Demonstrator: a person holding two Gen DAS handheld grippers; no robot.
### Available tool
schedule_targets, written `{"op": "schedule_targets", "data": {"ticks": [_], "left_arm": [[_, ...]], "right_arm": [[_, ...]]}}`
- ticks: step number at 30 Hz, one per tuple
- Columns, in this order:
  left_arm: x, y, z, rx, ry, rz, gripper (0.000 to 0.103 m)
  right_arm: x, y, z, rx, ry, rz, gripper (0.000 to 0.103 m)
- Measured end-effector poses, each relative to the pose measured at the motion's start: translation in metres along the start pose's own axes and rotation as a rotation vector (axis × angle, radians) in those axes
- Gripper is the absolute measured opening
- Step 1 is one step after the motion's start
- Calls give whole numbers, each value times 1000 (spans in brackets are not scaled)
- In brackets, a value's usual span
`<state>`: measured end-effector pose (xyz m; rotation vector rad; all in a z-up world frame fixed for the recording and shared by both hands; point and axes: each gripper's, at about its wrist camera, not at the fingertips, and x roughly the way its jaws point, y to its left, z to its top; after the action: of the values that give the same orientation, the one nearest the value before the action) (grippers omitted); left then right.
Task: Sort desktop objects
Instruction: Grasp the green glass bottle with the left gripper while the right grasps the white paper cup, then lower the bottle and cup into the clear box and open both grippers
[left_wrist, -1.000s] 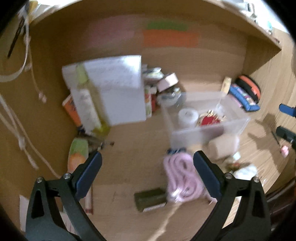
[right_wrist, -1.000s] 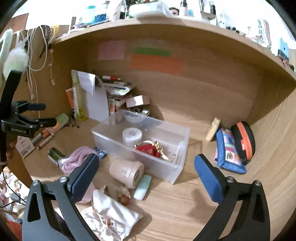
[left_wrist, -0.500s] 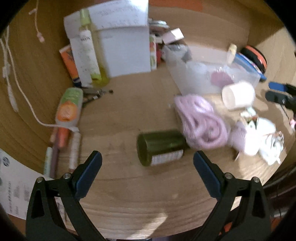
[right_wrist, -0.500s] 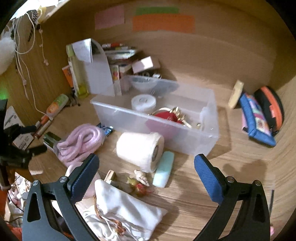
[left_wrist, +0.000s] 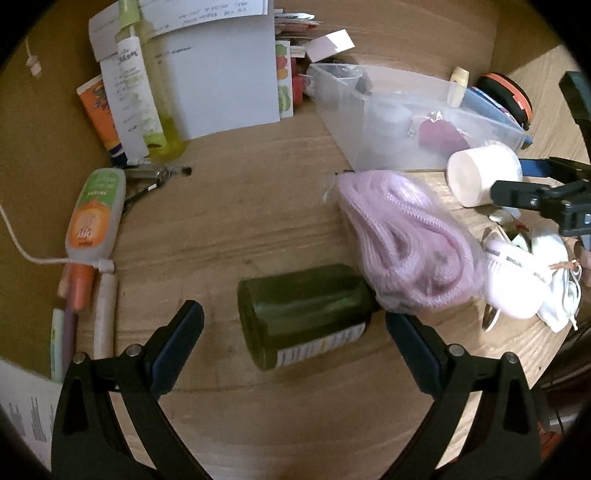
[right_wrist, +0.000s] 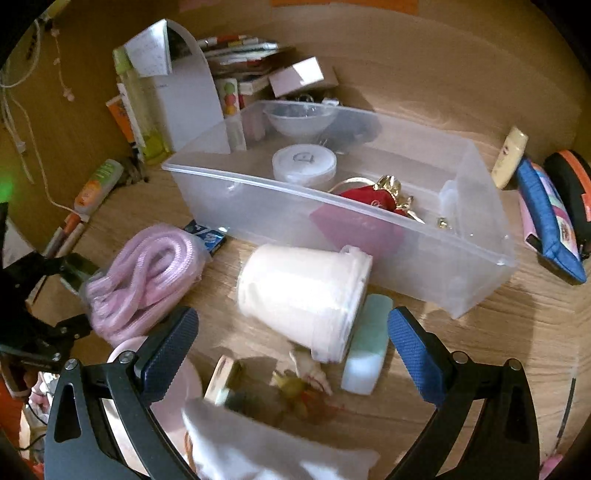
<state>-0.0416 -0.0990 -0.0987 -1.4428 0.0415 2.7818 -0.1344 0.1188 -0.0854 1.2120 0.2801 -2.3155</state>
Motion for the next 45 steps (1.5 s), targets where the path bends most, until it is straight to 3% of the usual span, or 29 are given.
{"op": "schedule_targets", "data": {"ticks": [4,8,9,17,22,29,45], "left_arm": [[3,-1,1,9,-13,5,99],[0,-1,-1,19,-33,-11,79],[0,-1,-1,20,-38,-10,78],[-6,9,-7,7,-79,38,78],[-23,19,-11,-36,-117,71,78],[-46,29,-14,-83,-155,99,78],[-83,-13,40,-72,-260,-2,78]], "right_arm": [[11,0,7,10,11,-28,99],[14,-3,9,14,18,-21,74],[15,-5,9,19,23,2,72],[5,-8,3,7,4,59,66],[-6,-20,1,54,-3,137,63],[-18,-25,-5,58,-33,135,63],[-78,-45,-1,47,-141,130,63]]}}
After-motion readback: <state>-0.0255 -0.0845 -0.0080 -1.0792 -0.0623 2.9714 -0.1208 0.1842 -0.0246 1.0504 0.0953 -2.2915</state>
